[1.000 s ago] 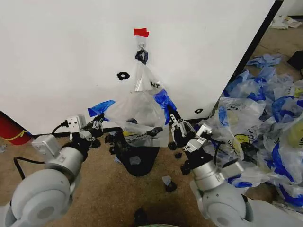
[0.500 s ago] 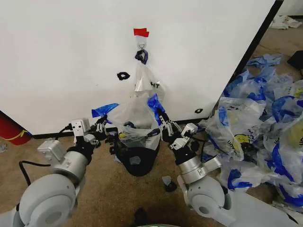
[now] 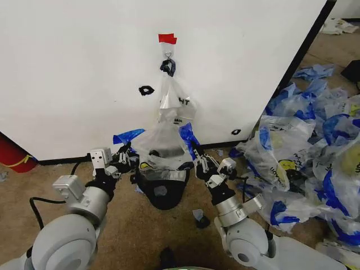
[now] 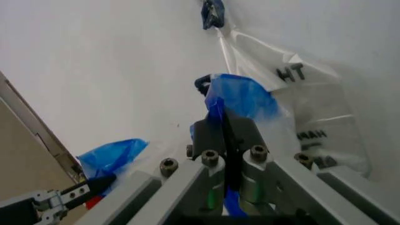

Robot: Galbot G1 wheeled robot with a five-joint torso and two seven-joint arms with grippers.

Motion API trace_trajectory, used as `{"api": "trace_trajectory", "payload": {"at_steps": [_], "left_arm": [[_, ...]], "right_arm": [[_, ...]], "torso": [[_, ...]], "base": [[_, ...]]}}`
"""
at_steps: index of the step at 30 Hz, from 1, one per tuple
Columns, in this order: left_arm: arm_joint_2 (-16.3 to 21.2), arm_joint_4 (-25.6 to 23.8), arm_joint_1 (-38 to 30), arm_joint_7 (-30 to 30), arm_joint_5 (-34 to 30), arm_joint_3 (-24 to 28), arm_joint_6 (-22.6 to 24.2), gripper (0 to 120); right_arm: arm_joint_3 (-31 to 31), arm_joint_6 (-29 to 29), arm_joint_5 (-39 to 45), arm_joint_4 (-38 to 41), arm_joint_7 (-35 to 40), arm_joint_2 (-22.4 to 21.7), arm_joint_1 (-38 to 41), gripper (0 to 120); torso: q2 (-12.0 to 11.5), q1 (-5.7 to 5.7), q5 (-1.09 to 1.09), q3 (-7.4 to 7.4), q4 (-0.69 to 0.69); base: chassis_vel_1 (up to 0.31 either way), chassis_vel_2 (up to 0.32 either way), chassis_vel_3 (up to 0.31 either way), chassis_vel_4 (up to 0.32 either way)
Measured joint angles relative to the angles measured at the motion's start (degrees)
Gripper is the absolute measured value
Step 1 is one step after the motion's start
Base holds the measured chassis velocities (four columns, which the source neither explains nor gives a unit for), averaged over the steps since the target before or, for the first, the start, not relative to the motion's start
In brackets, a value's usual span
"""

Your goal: Pick up the garbage bag from the wall and place it over the trash bin.

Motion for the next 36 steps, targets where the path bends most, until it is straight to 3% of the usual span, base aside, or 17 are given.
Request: {"api": "trace_trajectory", "payload": {"at_steps": [9,20,36], "left_arm": [[-1.4,0.0,0.1,-3.5,-7.8,1.0,1.9,0],[-0.6,-0.1,0.1,-3.5,-6.7,0.0,1.8,0],[-0.7,-0.1,0.0,-2.8,-4.0,1.0,1.5,0]], "right_arm": [[2.7,-0.2,0.6,2.4,0.4,-2.2,-1.5,0],[1.3,-0.7,0.3,1.7,1.0,0.2,-1.3,0],[-6.5,-0.5,-0.4,-3.8,1.4,3.8,4.2,0]], "torso": [[0.0,0.00,-0.01,0.00,0.00],[0.0,0.00,0.00,0.01,0.01],[0.0,0.00,0.00,0.01,0.00]], "base": [[0.000,0.000,0.000,0.000],[0.000,0.000,0.000,0.000],[0.000,0.000,0.000,0.000]]}}
